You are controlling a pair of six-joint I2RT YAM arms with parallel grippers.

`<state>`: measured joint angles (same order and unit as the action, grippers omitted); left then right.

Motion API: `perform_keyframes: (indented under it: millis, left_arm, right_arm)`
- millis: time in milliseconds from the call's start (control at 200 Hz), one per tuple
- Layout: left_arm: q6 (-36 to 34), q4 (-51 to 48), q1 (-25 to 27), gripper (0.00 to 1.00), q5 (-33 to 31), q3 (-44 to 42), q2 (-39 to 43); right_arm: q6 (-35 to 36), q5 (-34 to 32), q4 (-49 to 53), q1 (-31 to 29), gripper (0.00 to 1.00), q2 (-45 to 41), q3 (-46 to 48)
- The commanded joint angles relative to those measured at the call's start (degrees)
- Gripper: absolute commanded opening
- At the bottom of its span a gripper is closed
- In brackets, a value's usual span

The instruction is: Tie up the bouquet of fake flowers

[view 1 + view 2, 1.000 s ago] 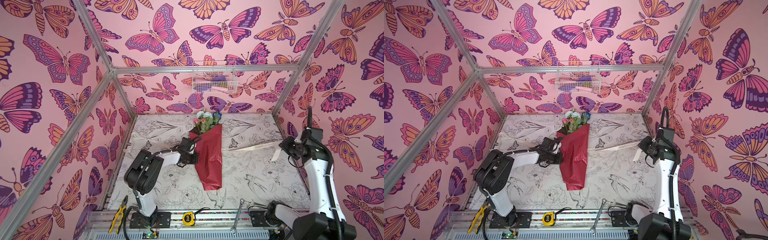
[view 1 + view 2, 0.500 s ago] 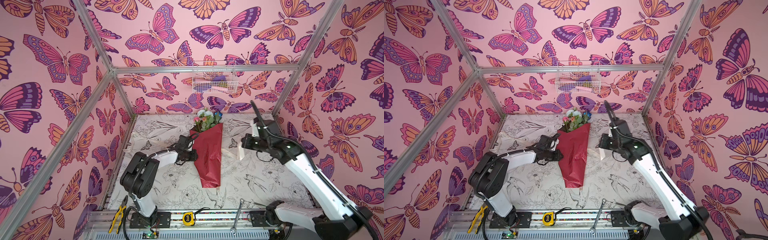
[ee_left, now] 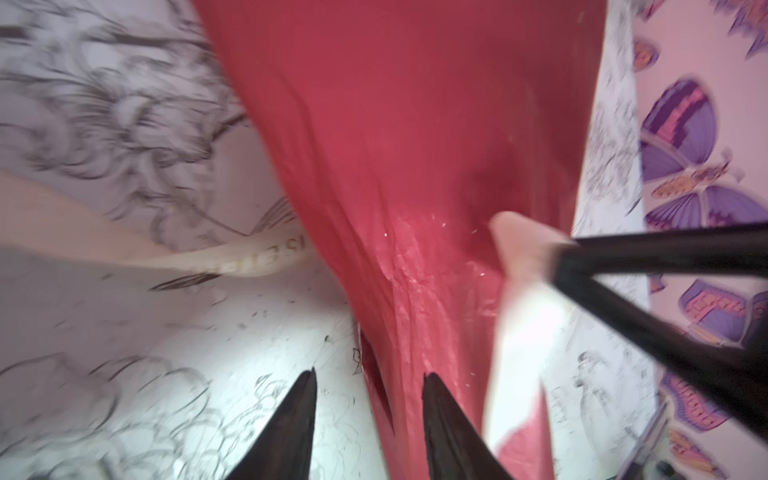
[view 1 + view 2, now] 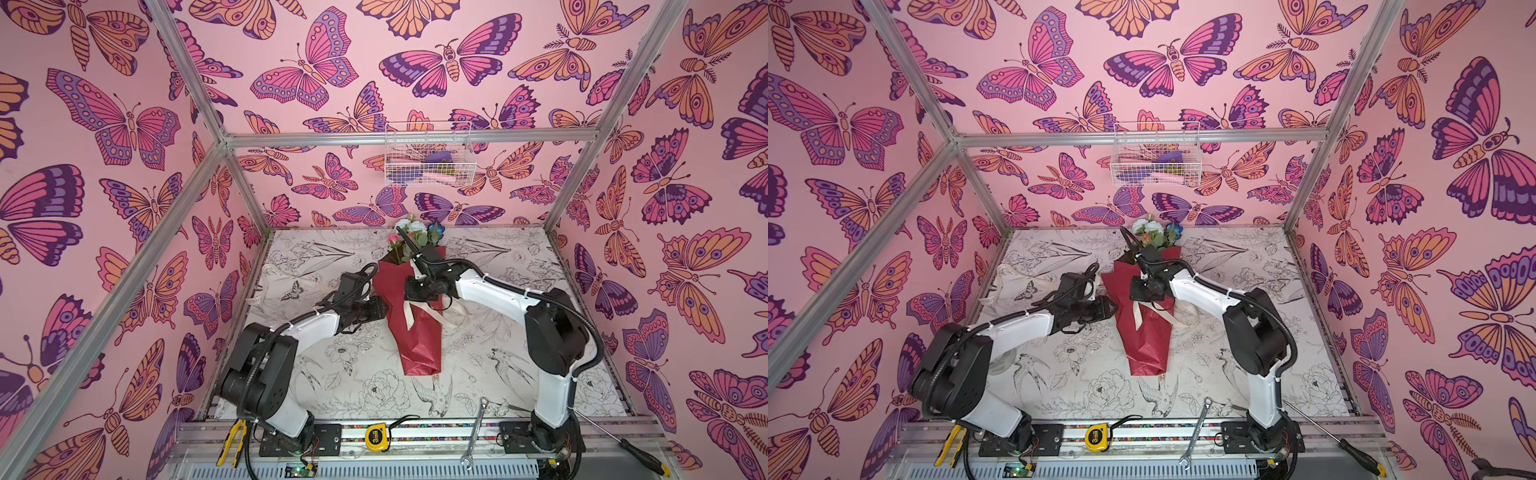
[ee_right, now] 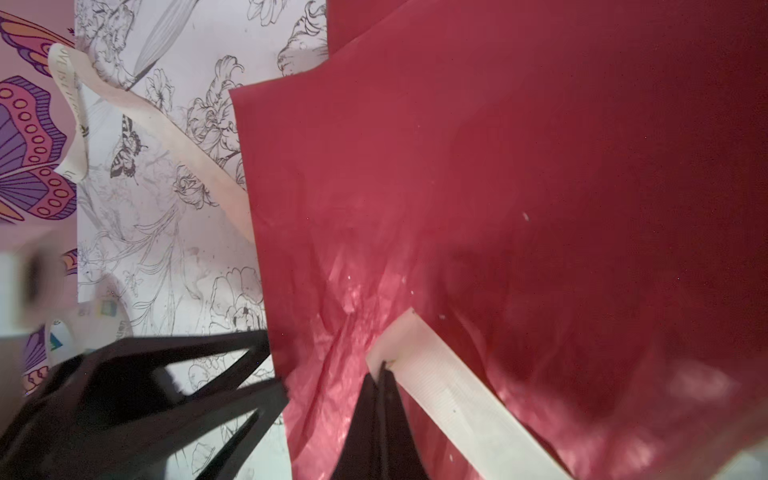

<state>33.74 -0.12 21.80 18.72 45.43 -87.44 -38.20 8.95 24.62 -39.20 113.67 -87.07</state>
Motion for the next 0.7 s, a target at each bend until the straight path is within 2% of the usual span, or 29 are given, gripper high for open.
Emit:
perform_keyframes:
  millis: [0, 105, 175, 220, 456, 696]
  left_arm:
    - [2.23, -0.29, -2.58, 0.55, 0.15, -1.72, 5.32]
    - [2.03, -4.20, -6.58, 0.74, -1.99, -1.29, 9.98]
    - [1.12, -7.62, -9.21, 0.92, -5.01, -0.33, 12.33]
    - [0.36, -10.09, -10.87, 1.00, -7.38, 0.54, 13.54]
    - [-0.45, -14.04, -21.05, 1.00, -13.32, 1.93, 16.26]
    - [3.55, -14.03, -32.50, 0.99, -9.87, 6.05, 7.45]
  right_arm:
    - [-1.24, 1.36, -1.22, -0.43, 0.00, 3.18, -3.95]
    - [-1.09, 0.89, -0.75, -0.50, 0.00, 5.04, -5.21]
    - [-1.14, 0.77, -1.07, -0.53, 0.00, 5.92, -5.31]
    - [-1.28, 0.97, -1.56, -0.53, 0.00, 6.51, -5.38]
    - [-1.27, 2.13, -1.95, -0.74, 0.00, 9.36, -7.04]
    - [-0.57, 2.08, -2.22, -0.97, 0.00, 9.12, -6.81]
